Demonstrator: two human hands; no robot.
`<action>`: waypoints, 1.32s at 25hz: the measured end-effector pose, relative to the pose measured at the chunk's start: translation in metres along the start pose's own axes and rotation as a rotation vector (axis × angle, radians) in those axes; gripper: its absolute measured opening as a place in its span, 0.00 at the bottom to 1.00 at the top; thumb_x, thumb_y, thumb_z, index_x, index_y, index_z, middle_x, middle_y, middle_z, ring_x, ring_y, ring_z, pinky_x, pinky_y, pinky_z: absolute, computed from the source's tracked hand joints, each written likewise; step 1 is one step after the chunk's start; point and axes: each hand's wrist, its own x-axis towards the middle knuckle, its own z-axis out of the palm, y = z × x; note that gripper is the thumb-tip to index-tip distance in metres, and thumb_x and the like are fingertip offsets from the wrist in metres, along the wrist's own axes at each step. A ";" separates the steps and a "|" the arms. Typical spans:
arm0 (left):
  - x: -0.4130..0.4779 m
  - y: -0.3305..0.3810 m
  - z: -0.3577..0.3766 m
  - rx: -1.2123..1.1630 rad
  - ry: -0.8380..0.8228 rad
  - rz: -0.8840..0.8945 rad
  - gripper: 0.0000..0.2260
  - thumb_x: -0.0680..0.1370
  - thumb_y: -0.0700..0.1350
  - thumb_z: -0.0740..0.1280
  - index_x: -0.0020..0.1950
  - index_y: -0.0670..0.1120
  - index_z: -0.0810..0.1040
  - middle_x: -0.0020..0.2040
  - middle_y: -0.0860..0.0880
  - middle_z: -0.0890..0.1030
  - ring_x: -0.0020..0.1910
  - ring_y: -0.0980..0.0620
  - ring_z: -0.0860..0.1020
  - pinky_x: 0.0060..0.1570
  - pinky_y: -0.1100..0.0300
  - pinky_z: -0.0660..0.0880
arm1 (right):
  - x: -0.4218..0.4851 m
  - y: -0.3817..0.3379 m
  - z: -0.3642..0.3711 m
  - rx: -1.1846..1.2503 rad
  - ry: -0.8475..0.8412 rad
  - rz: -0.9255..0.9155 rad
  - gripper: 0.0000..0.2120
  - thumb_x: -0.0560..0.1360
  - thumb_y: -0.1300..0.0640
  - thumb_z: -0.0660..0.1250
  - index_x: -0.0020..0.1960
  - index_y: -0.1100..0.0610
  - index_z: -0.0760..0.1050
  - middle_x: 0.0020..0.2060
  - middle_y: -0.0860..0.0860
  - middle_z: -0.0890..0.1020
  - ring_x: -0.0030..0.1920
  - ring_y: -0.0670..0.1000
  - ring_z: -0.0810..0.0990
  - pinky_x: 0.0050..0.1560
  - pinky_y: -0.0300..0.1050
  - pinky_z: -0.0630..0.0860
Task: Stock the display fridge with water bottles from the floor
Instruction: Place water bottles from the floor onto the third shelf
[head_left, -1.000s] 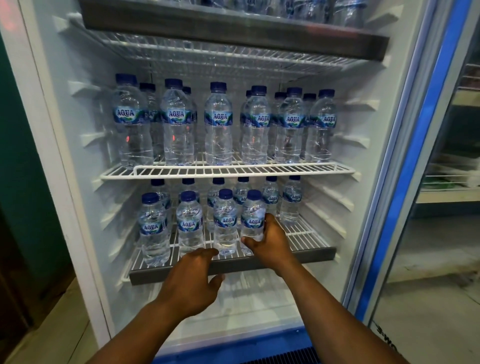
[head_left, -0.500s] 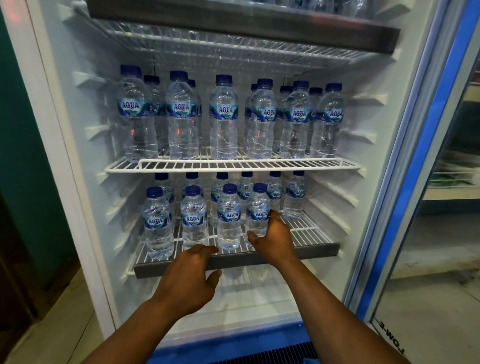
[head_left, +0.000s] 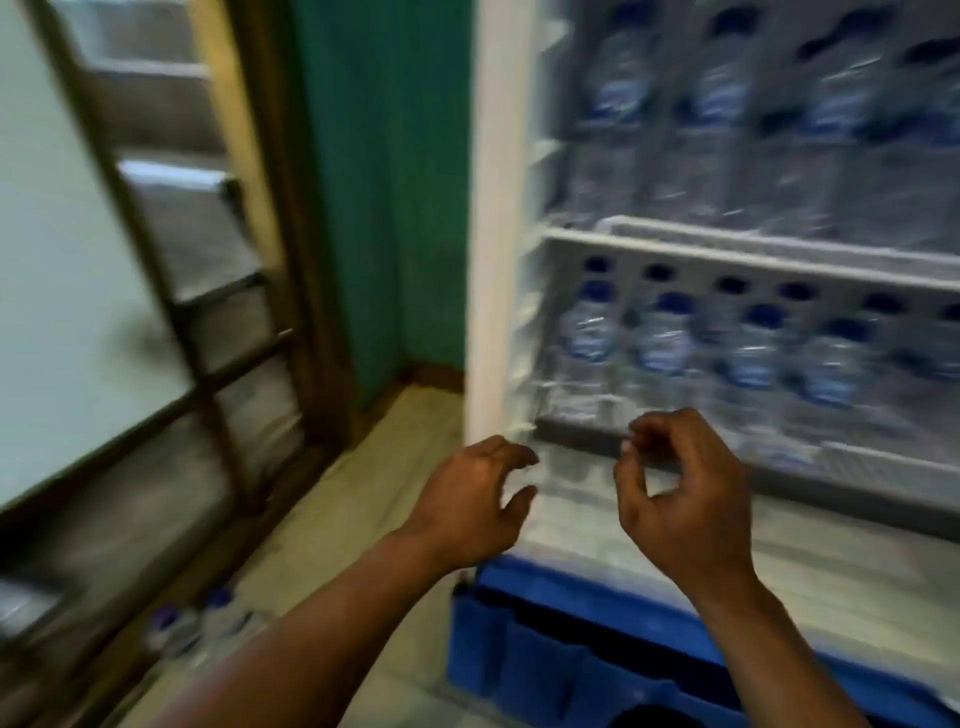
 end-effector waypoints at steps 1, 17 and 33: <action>-0.017 -0.023 -0.007 0.018 -0.006 -0.065 0.15 0.76 0.52 0.67 0.62 0.51 0.79 0.56 0.53 0.81 0.52 0.54 0.79 0.51 0.61 0.76 | -0.010 -0.020 0.031 0.066 -0.133 -0.069 0.03 0.73 0.63 0.68 0.48 0.60 0.77 0.41 0.50 0.77 0.40 0.47 0.75 0.42 0.35 0.72; -0.262 -0.389 -0.038 0.195 -0.275 -1.085 0.37 0.70 0.51 0.76 0.75 0.54 0.63 0.70 0.48 0.67 0.66 0.47 0.70 0.58 0.56 0.77 | -0.205 -0.142 0.459 0.108 -1.366 0.486 0.32 0.74 0.54 0.72 0.73 0.50 0.62 0.66 0.52 0.70 0.67 0.55 0.72 0.63 0.47 0.74; -0.208 -0.400 -0.002 0.070 -0.296 -0.912 0.32 0.73 0.48 0.74 0.71 0.57 0.60 0.61 0.50 0.78 0.55 0.52 0.78 0.45 0.61 0.77 | -0.210 -0.108 0.487 0.023 -1.234 0.619 0.29 0.72 0.57 0.75 0.67 0.47 0.65 0.63 0.50 0.74 0.64 0.52 0.75 0.58 0.40 0.74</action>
